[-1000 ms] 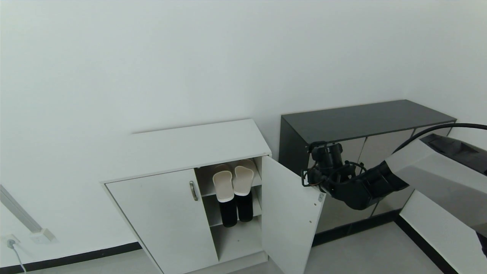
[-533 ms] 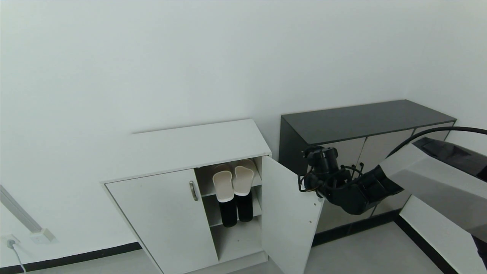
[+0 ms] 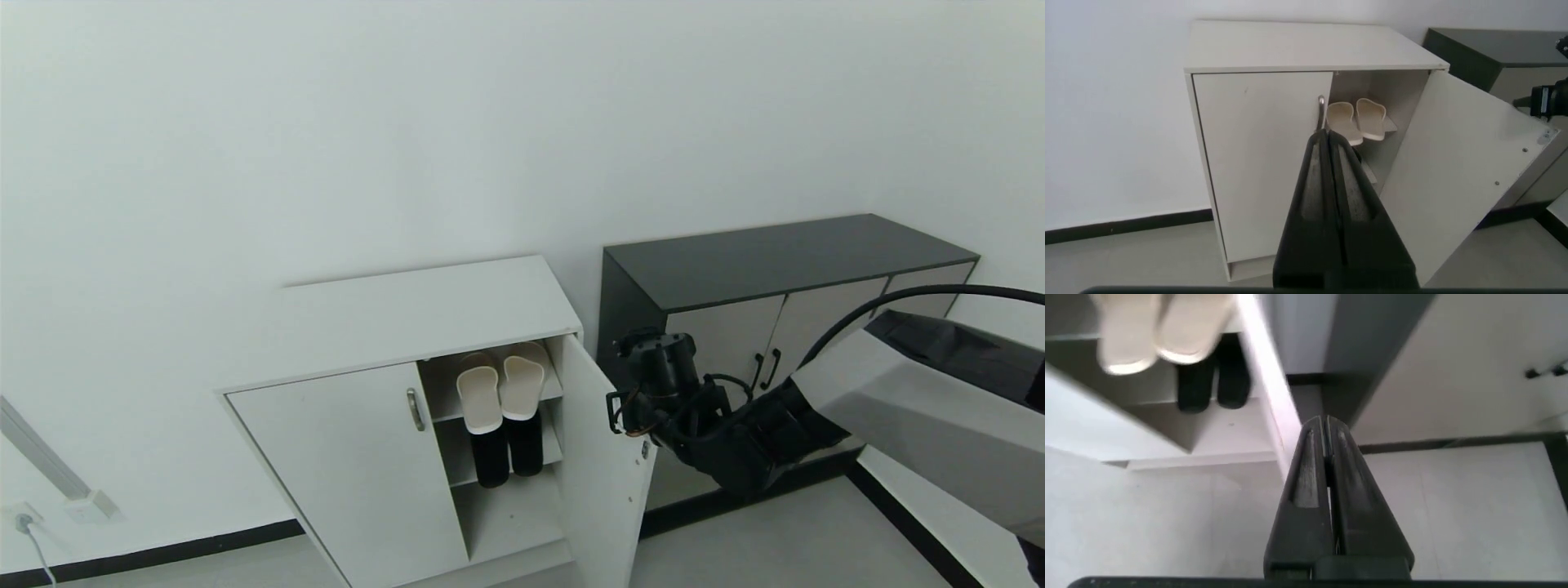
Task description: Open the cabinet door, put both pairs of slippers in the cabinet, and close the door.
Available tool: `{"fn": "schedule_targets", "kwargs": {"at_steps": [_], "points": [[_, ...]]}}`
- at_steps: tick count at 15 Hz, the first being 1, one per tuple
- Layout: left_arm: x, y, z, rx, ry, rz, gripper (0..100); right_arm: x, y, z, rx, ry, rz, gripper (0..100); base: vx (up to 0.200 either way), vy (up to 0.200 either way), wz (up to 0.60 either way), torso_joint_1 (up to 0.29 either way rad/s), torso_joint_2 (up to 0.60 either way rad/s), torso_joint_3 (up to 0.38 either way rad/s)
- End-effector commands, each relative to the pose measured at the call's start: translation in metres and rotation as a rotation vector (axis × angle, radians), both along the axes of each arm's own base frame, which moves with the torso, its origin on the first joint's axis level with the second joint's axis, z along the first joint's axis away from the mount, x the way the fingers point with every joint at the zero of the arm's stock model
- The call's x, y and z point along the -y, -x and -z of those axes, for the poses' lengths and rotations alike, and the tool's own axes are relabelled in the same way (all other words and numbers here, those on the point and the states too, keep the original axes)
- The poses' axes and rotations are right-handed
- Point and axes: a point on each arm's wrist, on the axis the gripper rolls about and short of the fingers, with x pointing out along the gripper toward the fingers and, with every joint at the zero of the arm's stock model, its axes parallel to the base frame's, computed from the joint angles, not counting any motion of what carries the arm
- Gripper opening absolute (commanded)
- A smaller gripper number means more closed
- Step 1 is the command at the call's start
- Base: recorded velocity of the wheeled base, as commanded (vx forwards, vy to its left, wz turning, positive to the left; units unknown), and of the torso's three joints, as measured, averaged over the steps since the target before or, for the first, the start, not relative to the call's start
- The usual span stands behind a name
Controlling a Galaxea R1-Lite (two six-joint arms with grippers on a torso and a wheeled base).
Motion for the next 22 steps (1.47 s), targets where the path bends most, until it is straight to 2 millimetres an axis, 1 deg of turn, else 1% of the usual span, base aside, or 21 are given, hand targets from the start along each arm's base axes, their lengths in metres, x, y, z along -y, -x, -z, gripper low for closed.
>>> {"fn": "schedule_targets", "kwargs": {"at_steps": [1,2,3,4,5,7,9,15,21,22], "points": [[0.0,0.0,0.0,-0.001,0.001,0.0,0,-0.008,0.014,-0.013,0.022,-0.014,-0.035,0,0.0,0.0,0.0,0.0,0.0,0.0],[0.0,0.0,0.0,-0.001,0.002,0.0,0,-0.012,0.021,-0.018,0.026,-0.023,-0.055,0,0.0,0.0,0.0,0.0,0.0,0.0],[0.0,0.0,0.0,-0.001,0.002,0.0,0,-0.013,0.024,-0.019,0.027,-0.027,-0.062,0,0.0,0.0,0.0,0.0,0.0,0.0],[0.0,0.0,0.0,-0.001,0.002,0.0,0,-0.018,0.035,-0.022,0.048,-0.035,-0.093,0,0.0,0.0,0.0,0.0,0.0,0.0],[0.0,0.0,0.0,-0.001,0.002,0.0,0,-0.022,0.04,-0.022,0.071,-0.025,-0.113,0,0.0,0.0,0.0,0.0,0.0,0.0],[0.0,0.0,0.0,-0.001,0.002,0.0,0,-0.021,0.05,-0.023,0.108,0.001,-0.148,0,0.0,0.0,0.0,0.0,0.0,0.0],[0.0,0.0,0.0,-0.001,0.002,0.0,0,-0.019,0.051,-0.027,0.125,0.006,-0.152,0,0.0,0.0,0.0,0.0,0.0,0.0],[0.0,0.0,0.0,-0.001,0.002,0.0,0,-0.019,0.05,-0.025,0.122,0.01,-0.151,0,0.0,0.0,0.0,0.0,0.0,0.0],[0.0,0.0,0.0,-0.001,0.002,0.0,0,-0.018,0.05,-0.024,0.114,0.004,-0.174,0,0.0,0.0,0.6,0.003,0.0,0.003],[0.0,0.0,0.0,-0.001,0.002,0.0,0,-0.017,0.05,-0.024,0.114,0.005,-0.173,0,0.0,0.0,0.0,0.0,0.0,0.0]]}}
